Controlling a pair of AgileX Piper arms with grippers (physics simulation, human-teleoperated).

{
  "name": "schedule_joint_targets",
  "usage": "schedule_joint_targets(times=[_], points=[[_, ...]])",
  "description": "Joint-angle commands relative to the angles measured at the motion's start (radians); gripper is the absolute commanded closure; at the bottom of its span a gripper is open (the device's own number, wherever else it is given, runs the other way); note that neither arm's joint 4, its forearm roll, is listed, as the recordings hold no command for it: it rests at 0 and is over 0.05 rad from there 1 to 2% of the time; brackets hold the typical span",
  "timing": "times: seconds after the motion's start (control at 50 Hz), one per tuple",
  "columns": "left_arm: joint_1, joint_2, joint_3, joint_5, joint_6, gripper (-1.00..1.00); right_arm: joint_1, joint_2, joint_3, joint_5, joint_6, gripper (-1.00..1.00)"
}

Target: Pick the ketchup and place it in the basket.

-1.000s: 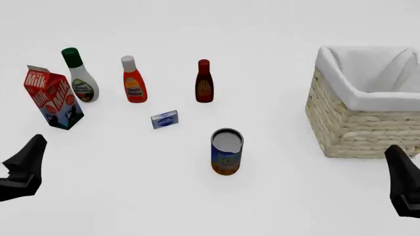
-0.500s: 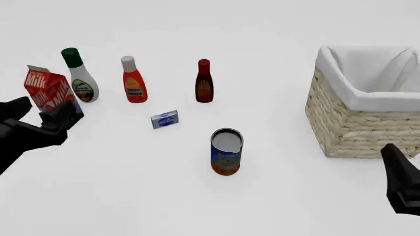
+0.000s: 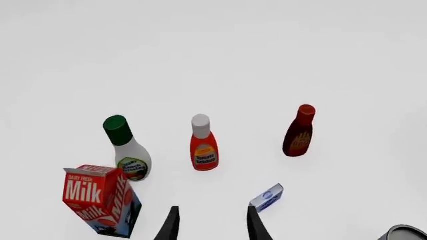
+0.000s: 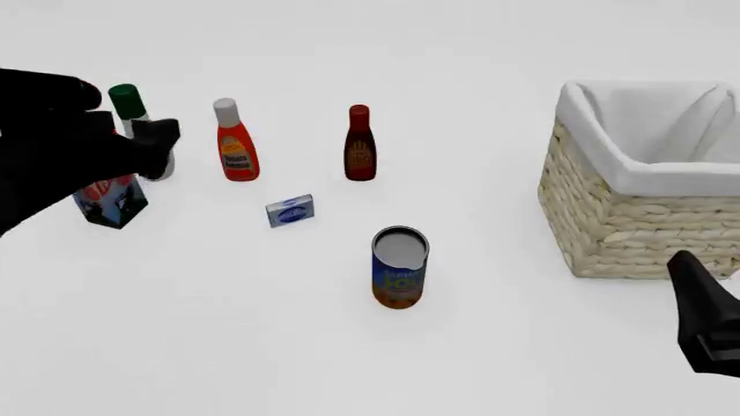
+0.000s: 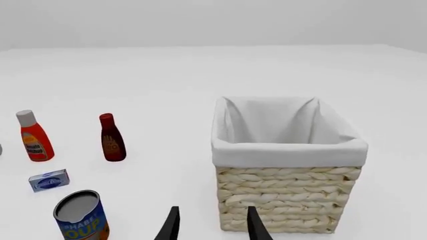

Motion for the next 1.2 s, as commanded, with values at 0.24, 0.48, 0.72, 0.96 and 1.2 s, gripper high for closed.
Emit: schedule_joint_targets(times=[0.24,0.48,0.72,0.96,1.2], points=[[-0.022,0.225,-0.275,0.170,0.020,-1.00,0.001,0.007,0.000,-0.006,0.002,-1.00],[-0.012,0.305,-0.410,0.246,0.005,-1.00,0.005,0.021,0.000,-0.017,0.000,-1.00],[-0.006,0.412,-0.543,0.323,-0.015,-1.00,0.006,0.034,0.000,-0.028,-0.001,-1.00],[-0.005,0.507,-0.628,0.350,-0.025,-1.00,0.008,0.057,0.000,-0.045,0.001,-1.00],[0.021,0.605,-0.713,0.357,-0.012,-1.00,0.012,0.092,0.000,-0.075,0.006,-1.00]])
